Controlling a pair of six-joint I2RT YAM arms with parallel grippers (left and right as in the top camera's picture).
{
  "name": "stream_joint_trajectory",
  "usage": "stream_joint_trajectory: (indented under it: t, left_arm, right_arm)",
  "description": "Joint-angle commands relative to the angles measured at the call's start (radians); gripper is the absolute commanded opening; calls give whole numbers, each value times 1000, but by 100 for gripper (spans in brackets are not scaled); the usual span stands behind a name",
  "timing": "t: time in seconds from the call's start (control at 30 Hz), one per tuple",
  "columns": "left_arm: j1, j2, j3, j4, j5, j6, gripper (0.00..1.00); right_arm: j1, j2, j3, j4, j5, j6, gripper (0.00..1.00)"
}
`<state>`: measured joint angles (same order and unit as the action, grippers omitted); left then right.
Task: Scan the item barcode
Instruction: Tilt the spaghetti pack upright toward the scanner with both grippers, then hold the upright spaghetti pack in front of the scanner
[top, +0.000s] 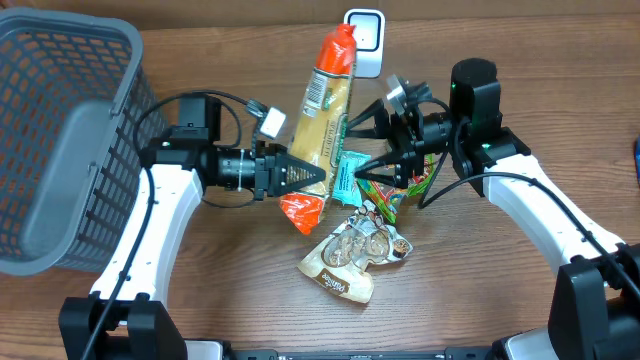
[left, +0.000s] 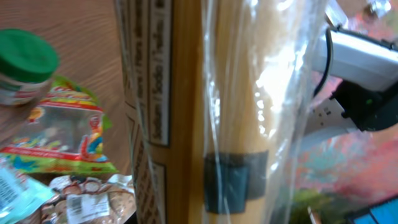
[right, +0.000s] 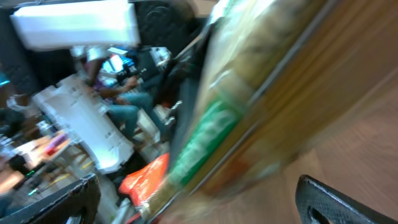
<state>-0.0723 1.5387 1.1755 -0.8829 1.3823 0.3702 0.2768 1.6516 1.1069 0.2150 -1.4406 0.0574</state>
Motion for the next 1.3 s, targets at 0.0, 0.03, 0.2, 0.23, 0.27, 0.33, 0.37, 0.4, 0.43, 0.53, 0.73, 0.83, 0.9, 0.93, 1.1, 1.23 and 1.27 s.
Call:
stream_joint_trajectory:
  t: [0.0, 0.03, 0.2, 0.23, 0.27, 0.33, 0.37, 0.4, 0.43, 0.53, 0.73, 0.83, 0.9, 0.93, 1.1, 1.23, 1.27]
  left_arm:
    - [-21, -34, 40, 25, 127, 56, 4]
    - [-21, -34, 40, 28, 127, 56, 5]
    - [-22, -34, 40, 28, 128, 56, 4]
    - [-22, -34, 40, 27, 127, 56, 4]
    - [-23, -34, 40, 28, 127, 56, 5]
    - [-23, -34, 40, 28, 127, 57, 4]
    - [-23, -34, 40, 29, 127, 57, 5]
    - [-23, -34, 40, 31, 127, 57, 5]
    - [-24, -34, 40, 31, 127, 57, 5]
    - [-29, -34, 40, 35, 127, 57, 4]
    - [-34, -34, 40, 35, 127, 57, 5]
    - [-34, -34, 40, 35, 128, 57, 4]
    - [-35, -34, 40, 35, 127, 57, 5]
    - [-35, -34, 40, 35, 127, 57, 4]
    - [-35, -34, 40, 36, 127, 61, 4]
    - [-35, -34, 40, 35, 127, 61, 4]
    - [-35, -34, 40, 35, 127, 61, 4]
  right_arm:
    - [15, -13, 5, 126, 98, 259, 100]
    - [22, -13, 5, 186, 113, 306, 100]
    - [53, -13, 5, 279, 240, 428, 100]
    - [60, -13, 5, 287, 257, 438, 100]
    - [68, -13, 5, 294, 266, 441, 100]
    - [84, -13, 5, 301, 274, 445, 99]
    - [89, -13, 5, 301, 274, 445, 95]
    - [94, -13, 5, 301, 274, 445, 90]
    - [97, -13, 5, 300, 273, 445, 82]
    - [101, -13, 5, 301, 273, 445, 59]
    - [101, -13, 5, 308, 273, 468, 28]
    - [102, -13, 5, 316, 273, 475, 29]
    - [106, -13, 5, 318, 273, 476, 29]
    - [109, -13, 5, 326, 273, 489, 29]
    - [128, -13, 5, 343, 274, 497, 32]
    - [140, -13, 5, 343, 274, 497, 8]
    - [141, -13, 5, 343, 274, 497, 4]
